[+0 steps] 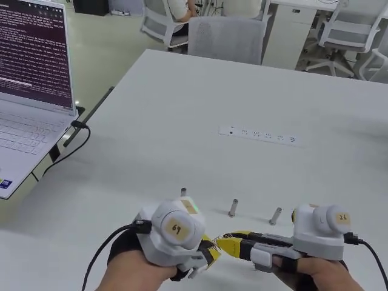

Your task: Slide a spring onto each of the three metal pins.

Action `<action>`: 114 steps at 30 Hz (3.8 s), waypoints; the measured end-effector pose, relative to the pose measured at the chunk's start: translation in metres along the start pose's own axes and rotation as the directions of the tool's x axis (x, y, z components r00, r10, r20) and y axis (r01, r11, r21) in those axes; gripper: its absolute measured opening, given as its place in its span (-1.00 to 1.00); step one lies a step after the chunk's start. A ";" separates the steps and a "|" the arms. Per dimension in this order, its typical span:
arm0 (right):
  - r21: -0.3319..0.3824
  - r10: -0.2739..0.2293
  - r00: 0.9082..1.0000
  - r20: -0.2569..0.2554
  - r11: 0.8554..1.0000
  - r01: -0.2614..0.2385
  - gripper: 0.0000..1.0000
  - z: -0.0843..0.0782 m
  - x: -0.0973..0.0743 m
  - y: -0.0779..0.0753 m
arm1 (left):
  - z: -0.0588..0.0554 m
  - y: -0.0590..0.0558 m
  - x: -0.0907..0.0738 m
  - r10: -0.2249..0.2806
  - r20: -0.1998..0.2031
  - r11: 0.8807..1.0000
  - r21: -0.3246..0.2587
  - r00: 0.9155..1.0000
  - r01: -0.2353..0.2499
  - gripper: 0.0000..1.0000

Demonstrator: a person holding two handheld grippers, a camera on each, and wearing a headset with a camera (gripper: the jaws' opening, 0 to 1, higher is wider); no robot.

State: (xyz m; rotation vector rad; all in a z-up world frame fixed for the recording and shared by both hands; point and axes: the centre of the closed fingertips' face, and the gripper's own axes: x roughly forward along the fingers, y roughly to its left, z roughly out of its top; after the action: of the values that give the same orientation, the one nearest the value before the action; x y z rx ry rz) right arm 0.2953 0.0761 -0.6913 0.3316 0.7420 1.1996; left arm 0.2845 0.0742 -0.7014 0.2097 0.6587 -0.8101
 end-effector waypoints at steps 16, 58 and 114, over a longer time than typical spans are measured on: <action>0.012 0.015 1.000 0.002 1.000 -0.015 -0.74 0.001 -0.002 0.004 | 0.000 -0.003 -0.003 -0.007 0.007 0.999 0.047 1.000 0.006 -0.96; -0.441 -0.054 0.924 -0.378 0.889 -0.128 -0.73 0.004 -0.007 0.027 | 0.016 -0.004 -0.005 -0.035 0.137 0.991 0.134 0.990 0.017 -0.96; -0.650 -0.194 0.688 -0.700 0.571 -0.501 -0.82 0.001 -0.030 0.043 | 0.041 -0.029 -0.013 -0.174 0.194 0.964 0.231 0.965 0.127 -0.96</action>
State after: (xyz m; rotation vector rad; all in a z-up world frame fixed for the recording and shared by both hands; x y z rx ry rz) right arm 0.2599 0.0636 -0.6546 -0.9637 0.7189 1.7588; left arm 0.2756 0.0450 -0.6599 0.2687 0.3861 -1.0379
